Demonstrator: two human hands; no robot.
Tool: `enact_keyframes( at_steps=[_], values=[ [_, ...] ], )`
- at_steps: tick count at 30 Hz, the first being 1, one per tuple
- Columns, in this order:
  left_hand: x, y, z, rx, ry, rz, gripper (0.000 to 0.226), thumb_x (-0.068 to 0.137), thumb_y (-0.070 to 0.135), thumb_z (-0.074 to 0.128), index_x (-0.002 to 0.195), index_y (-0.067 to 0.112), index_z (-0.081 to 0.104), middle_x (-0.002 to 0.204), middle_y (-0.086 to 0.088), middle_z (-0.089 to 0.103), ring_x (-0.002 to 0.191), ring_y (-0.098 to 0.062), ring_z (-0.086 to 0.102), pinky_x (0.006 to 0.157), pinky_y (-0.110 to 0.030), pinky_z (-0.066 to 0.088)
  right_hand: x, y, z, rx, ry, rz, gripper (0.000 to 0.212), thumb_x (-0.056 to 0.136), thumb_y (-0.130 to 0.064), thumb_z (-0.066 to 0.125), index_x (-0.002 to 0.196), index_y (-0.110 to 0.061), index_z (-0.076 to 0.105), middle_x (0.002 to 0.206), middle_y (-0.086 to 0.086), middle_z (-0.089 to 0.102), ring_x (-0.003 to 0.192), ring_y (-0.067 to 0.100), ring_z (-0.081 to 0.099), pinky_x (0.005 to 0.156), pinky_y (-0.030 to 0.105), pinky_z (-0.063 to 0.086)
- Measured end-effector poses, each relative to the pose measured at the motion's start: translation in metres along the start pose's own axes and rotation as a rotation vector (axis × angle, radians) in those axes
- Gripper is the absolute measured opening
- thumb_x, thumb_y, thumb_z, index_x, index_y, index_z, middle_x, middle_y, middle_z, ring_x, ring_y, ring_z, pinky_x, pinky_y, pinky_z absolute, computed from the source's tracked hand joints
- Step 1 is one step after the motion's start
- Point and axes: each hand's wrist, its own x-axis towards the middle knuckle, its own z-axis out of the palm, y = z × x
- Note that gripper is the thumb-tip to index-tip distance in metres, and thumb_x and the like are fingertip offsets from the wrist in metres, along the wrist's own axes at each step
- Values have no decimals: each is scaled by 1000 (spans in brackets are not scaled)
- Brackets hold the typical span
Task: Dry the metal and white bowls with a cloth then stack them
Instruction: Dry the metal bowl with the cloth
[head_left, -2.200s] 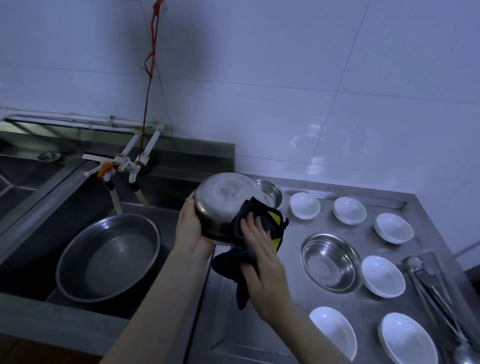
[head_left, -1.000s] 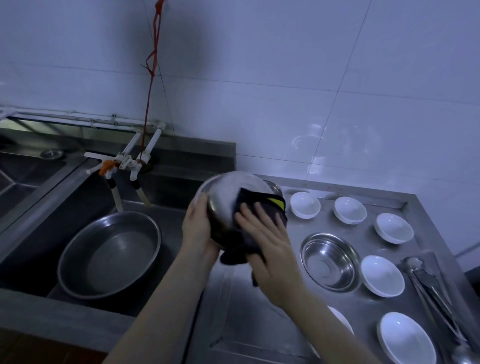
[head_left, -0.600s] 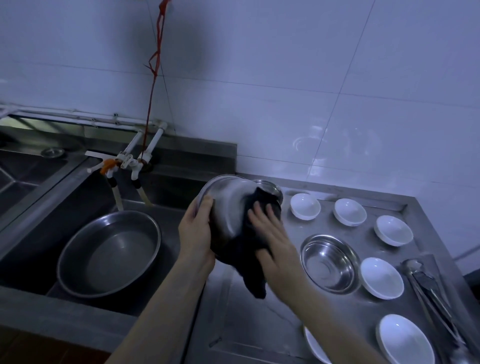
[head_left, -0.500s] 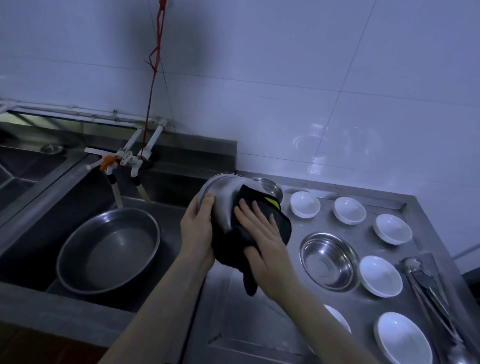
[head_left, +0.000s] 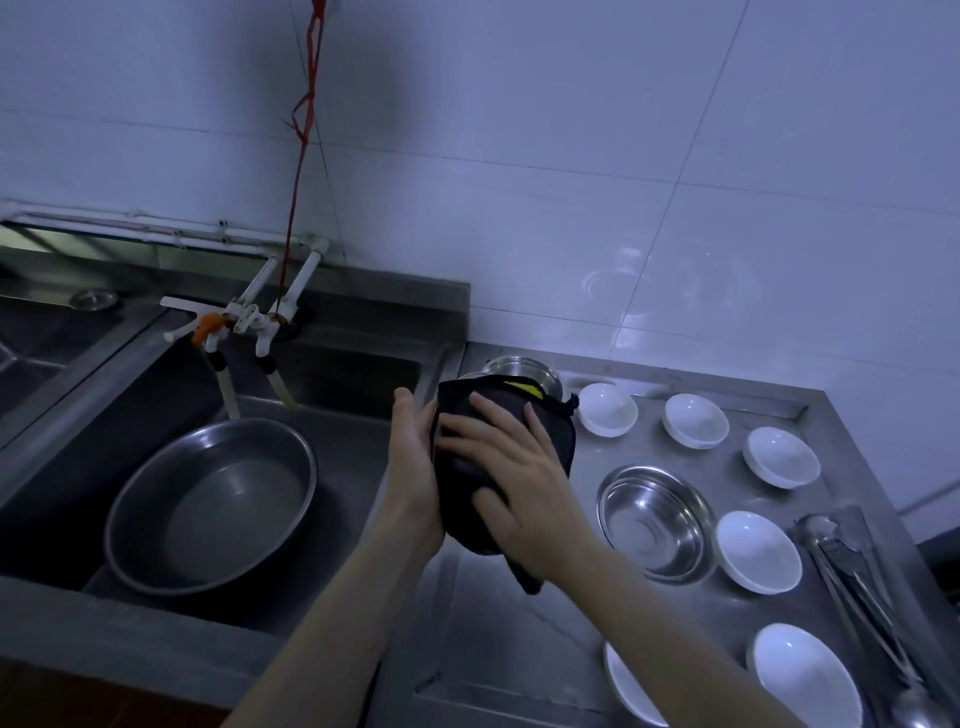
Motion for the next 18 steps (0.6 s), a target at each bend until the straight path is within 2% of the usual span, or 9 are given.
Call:
enact_keyframes(
  at_steps=[3, 5, 6, 8, 10, 12, 13, 16, 18],
  values=[
    [-1, -4, -1, 8, -6, 7, 71, 102, 56, 20, 107, 6, 70, 98, -17, 74, 91, -26, 72, 74, -33, 55, 19, 18, -14, 67, 45, 122, 45, 80, -23, 41, 119, -24, 63, 131, -16, 57, 134, 5, 39, 115, 47, 23],
    [-3, -7, 0, 41, 10, -9, 70, 102, 57, 21, 109, 8, 70, 100, -17, 75, 93, -28, 71, 76, -36, 53, 30, 30, -23, 241, 84, 336, 35, 86, -20, 43, 114, -25, 64, 112, -18, 63, 114, 5, 53, 101, 40, 38],
    [-3, -7, 0, 56, 4, -16, 70, 102, 57, 21, 112, 8, 70, 102, -17, 75, 95, -28, 71, 76, -37, 54, 32, 31, -24, 328, 98, 426, 34, 87, -21, 44, 113, -28, 64, 106, -20, 63, 107, 3, 55, 95, 37, 41],
    [-3, -5, 0, 53, -2, -17, 70, 101, 58, 23, 112, 7, 69, 103, -18, 74, 93, -28, 71, 73, -34, 56, 26, 24, -20, 299, 136, 395, 40, 84, -24, 43, 118, -29, 62, 118, -18, 62, 119, 5, 51, 102, 40, 39],
    [0, -3, -4, 10, -3, -16, 68, 102, 56, 25, 105, 5, 70, 94, -18, 75, 83, -26, 73, 65, -29, 58, 12, 13, -9, 123, 110, 184, 48, 77, -23, 43, 121, -24, 62, 134, -15, 55, 138, 9, 35, 115, 50, 22],
    [1, -3, -8, 6, -19, -34, 67, 102, 54, 25, 101, 4, 69, 87, -16, 74, 77, -25, 73, 61, -27, 58, -2, 0, 4, 16, 35, -3, 51, 74, -21, 43, 121, -20, 64, 138, -12, 53, 145, 11, 24, 118, 53, 6],
    [2, -4, -10, 20, -13, -40, 66, 103, 54, 26, 104, 4, 69, 89, -16, 74, 79, -25, 73, 63, -29, 58, -5, -3, 8, 5, 13, -49, 52, 74, -20, 43, 122, -19, 64, 139, -12, 52, 146, 11, 21, 118, 53, 3],
    [1, -5, -12, 29, 30, -47, 57, 98, 52, 42, 116, 5, 69, 107, -19, 72, 97, -29, 71, 82, -38, 58, 7, 9, 3, 97, 26, 53, 56, 77, -22, 42, 131, -24, 57, 148, -12, 43, 145, 5, 19, 119, 49, 9],
    [2, -5, -15, 61, 59, -4, 52, 85, 49, 61, 115, 9, 72, 115, -19, 70, 109, -34, 67, 97, -47, 53, 22, 24, -4, 169, 91, 254, 56, 82, -28, 41, 136, -31, 50, 153, -13, 33, 141, -1, 21, 118, 32, 16]
  ],
)
